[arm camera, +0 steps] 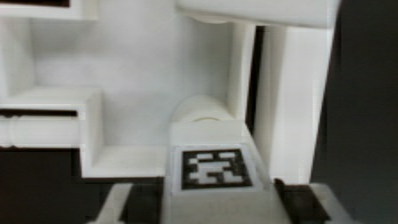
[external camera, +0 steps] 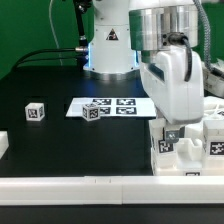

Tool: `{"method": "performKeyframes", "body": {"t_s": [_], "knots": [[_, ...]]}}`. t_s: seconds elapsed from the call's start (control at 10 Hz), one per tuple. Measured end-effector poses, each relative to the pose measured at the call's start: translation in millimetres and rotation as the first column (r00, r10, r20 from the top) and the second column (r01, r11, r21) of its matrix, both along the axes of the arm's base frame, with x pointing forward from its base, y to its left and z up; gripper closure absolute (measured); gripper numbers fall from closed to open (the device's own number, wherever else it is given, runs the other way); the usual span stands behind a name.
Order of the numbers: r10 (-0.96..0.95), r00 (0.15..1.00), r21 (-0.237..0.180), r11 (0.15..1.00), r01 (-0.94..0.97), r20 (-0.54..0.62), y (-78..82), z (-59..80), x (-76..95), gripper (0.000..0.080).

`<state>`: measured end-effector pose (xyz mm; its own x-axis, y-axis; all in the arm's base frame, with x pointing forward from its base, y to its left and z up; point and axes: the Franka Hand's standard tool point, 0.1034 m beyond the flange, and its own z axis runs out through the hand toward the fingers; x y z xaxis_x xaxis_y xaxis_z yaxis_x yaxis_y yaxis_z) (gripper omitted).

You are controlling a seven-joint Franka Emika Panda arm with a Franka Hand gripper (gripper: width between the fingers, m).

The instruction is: Assemble chair

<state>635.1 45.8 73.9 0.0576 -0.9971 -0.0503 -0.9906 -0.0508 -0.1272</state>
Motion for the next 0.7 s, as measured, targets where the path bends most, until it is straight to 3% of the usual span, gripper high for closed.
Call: {"method": "performKeyframes", "body": {"t_s": [0.1, 0.2, 0.3, 0.4, 0.5, 0.7], "knots": [[0.015, 1.000, -0.002, 1.000, -0.015, 0.000, -0.1, -0.2, -0.2, 0.0441], [0.075, 0.997, -0.017, 0.997, -0.075, 0.000, 0.0, -0.3, -0.4, 0.0257], [0.191, 0.982, -0.043, 0.981, -0.191, 0.000, 1.5, -0.6, -0.5, 0.0257], [0.332, 0.943, -0.069, 0.941, -0.330, 0.016, 5.8, -0.6, 1.3, 0.0169], [0.503, 0.864, -0.099, 0.860, -0.501, -0.002, 8.1, 0.4, 1.9, 0.0155], [0.652, 0.758, -0.127, 0.751, -0.648, -0.016, 4.8, 0.7, 2.6, 0.0151]]}}
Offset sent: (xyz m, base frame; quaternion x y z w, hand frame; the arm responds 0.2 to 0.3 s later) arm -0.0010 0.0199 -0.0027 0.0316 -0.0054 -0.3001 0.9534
